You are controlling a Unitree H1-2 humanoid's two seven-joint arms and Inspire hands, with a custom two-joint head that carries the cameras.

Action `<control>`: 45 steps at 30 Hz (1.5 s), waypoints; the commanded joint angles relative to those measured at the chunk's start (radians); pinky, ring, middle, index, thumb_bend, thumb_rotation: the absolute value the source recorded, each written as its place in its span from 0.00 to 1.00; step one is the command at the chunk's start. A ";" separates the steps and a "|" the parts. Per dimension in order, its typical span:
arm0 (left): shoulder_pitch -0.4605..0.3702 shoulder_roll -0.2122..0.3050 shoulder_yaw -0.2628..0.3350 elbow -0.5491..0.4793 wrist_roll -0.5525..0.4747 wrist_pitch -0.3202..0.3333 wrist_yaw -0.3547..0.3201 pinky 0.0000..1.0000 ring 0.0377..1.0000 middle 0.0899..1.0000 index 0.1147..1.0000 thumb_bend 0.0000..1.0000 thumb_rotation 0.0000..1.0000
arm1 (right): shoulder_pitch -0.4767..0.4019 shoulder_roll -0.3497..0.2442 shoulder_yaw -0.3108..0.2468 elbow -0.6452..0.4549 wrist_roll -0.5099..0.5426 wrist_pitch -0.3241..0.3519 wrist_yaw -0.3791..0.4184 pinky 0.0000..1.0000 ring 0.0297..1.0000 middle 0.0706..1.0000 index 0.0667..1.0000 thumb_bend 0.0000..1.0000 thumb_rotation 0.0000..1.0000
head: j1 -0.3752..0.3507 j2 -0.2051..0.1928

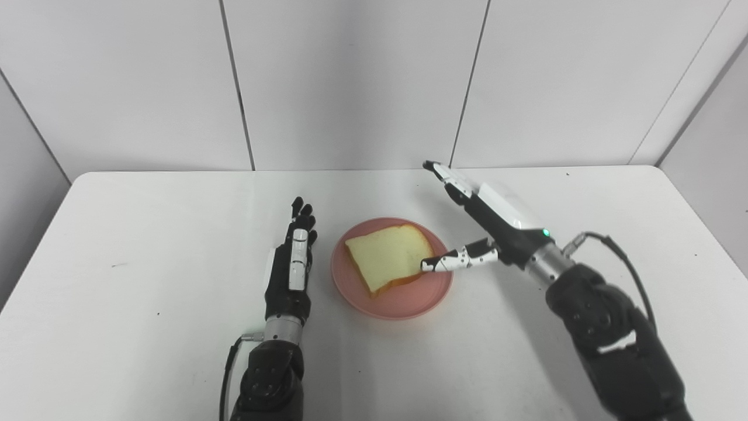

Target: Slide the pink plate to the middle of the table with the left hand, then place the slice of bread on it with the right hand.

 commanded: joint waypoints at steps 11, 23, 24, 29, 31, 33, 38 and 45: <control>0.038 0.009 -0.014 -0.056 0.036 -0.016 0.012 1.00 1.00 1.00 1.00 0.73 1.00 | 0.062 0.149 -0.087 0.006 0.395 0.011 -0.048 1.00 1.00 1.00 1.00 0.69 0.77 | -0.005 -0.011; 0.075 0.063 -0.047 -0.088 0.001 -0.004 -0.083 1.00 1.00 1.00 1.00 0.76 1.00 | 0.109 0.240 -0.070 0.030 0.406 -0.016 -0.126 1.00 1.00 1.00 1.00 0.76 0.80 | -0.018 -0.030; 0.077 0.066 -0.048 -0.092 -0.005 0.001 -0.092 1.00 1.00 1.00 1.00 0.77 1.00 | 0.110 0.249 -0.075 0.038 0.415 -0.018 -0.135 1.00 1.00 1.00 1.00 0.75 0.80 | -0.018 -0.030; 0.086 0.080 -0.059 -0.105 -0.014 0.001 -0.120 1.00 1.00 1.00 1.00 0.75 1.00 | 0.114 0.273 -0.096 0.092 0.380 -0.081 -0.207 1.00 1.00 1.00 1.00 0.72 0.87 | -0.034 -0.033; 0.089 0.083 -0.062 -0.107 -0.012 0.001 -0.124 1.00 1.00 1.00 1.00 0.75 1.00 | 0.110 0.279 -0.105 0.107 0.366 -0.115 -0.236 1.00 1.00 1.00 1.00 0.69 0.88 | -0.039 -0.034; 0.091 0.085 -0.061 -0.108 -0.016 -0.001 -0.128 1.00 1.00 1.00 1.00 0.74 1.00 | 0.106 0.287 -0.113 0.112 0.359 -0.146 -0.265 1.00 1.00 1.00 1.00 0.68 0.87 | -0.042 -0.033; 0.094 0.088 -0.056 -0.118 -0.022 0.014 -0.138 1.00 1.00 1.00 1.00 0.74 1.00 | 0.092 0.302 -0.132 0.126 0.312 -0.248 -0.347 1.00 1.00 1.00 1.00 0.64 0.87 | -0.047 -0.033; 0.094 0.087 -0.051 -0.108 -0.017 0.004 -0.137 1.00 1.00 1.00 1.00 0.75 1.00 | 0.098 0.318 -0.137 0.140 0.312 -0.221 -0.390 1.00 1.00 1.00 1.00 0.66 0.88 | -0.044 -0.037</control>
